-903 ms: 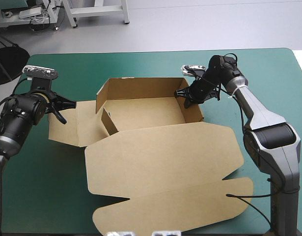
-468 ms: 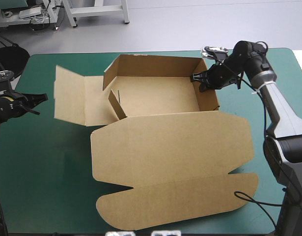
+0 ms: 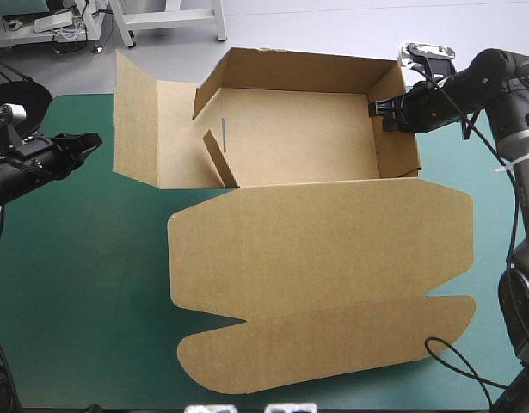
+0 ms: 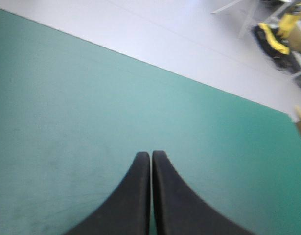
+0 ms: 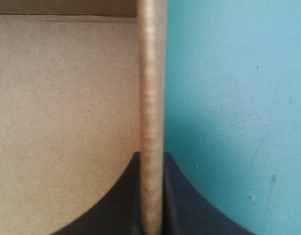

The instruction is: Fold the box

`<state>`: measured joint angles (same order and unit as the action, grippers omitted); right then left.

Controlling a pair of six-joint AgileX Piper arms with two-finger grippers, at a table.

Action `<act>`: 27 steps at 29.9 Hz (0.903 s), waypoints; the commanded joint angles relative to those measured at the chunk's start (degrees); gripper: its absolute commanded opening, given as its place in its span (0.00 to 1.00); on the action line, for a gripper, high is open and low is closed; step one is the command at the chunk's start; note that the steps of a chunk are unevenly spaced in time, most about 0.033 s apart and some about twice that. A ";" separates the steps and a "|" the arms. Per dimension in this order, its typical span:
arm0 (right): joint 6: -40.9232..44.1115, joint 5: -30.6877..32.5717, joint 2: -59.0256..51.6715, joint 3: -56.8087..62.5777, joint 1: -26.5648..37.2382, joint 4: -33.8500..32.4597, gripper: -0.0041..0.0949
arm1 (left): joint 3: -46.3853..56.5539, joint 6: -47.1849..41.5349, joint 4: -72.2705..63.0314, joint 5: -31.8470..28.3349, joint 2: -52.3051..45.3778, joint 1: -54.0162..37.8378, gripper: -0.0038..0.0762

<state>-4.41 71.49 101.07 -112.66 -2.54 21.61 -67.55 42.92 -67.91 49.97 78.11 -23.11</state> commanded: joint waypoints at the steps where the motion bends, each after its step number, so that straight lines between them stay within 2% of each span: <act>1: -0.12 -1.67 -4.72 -1.68 0.46 3.10 0.03 | -1.54 3.83 -11.59 5.99 0.31 1.51 0.04; 10: -0.49 -3.31 -5.56 -1.68 0.35 5.50 0.03 | -1.54 4.21 -14.47 14.71 1.34 8.54 0.04; 15: -1.59 -4.49 -5.56 -1.68 -0.73 5.88 0.03 | -1.54 4.34 -20.62 20.83 1.34 9.93 0.04; 22: -2.46 -8.30 -5.56 -1.68 -4.92 2.53 0.03 | -1.54 4.46 -22.34 24.17 1.34 9.95 0.04; 27: -1.34 -10.09 -5.20 -1.68 -6.74 -2.16 0.03 | -1.54 4.46 -22.51 24.13 0.98 9.95 0.04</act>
<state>-6.55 65.63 98.69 -112.66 -8.68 19.66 -67.55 47.33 -85.37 68.87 81.30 -13.43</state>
